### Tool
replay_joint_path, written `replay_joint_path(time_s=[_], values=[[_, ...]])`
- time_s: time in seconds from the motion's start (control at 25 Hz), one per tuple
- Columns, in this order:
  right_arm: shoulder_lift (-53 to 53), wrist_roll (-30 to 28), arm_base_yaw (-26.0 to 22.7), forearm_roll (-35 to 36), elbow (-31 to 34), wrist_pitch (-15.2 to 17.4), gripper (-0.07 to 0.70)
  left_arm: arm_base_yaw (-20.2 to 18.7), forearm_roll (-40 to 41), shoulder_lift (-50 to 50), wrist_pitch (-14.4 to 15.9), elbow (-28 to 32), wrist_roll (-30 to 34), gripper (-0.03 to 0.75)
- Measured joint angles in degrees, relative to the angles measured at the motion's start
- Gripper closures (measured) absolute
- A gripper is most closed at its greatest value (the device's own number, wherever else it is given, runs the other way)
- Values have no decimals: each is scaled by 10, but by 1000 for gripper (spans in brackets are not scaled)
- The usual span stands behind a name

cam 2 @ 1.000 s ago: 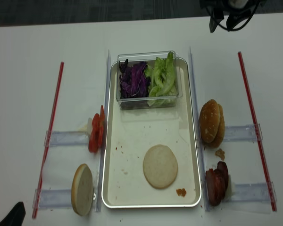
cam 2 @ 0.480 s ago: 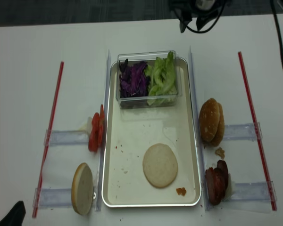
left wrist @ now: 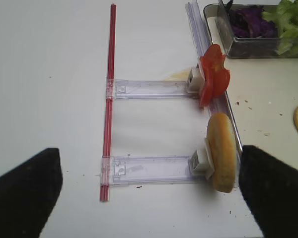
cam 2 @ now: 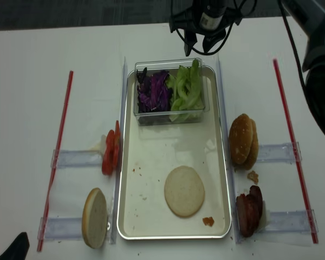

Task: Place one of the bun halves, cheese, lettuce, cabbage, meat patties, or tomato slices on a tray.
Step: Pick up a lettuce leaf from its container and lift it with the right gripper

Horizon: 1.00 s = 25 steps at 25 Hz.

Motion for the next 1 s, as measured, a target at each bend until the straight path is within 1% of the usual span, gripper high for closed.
replay_joint_path(time_s=[0.2, 0.32, 0.8, 1.0], values=[[12, 20, 22, 0, -1, 0, 206, 0, 0, 0, 0, 0, 0, 44], [12, 31, 30, 0, -1, 0, 219, 0, 0, 0, 0, 0, 0, 44], [26, 50, 31, 1, 0, 0, 226, 0, 0, 0, 0, 0, 0, 44], [31, 52, 31, -2, 38, -2, 226, 0, 0, 0, 0, 0, 0, 44]])
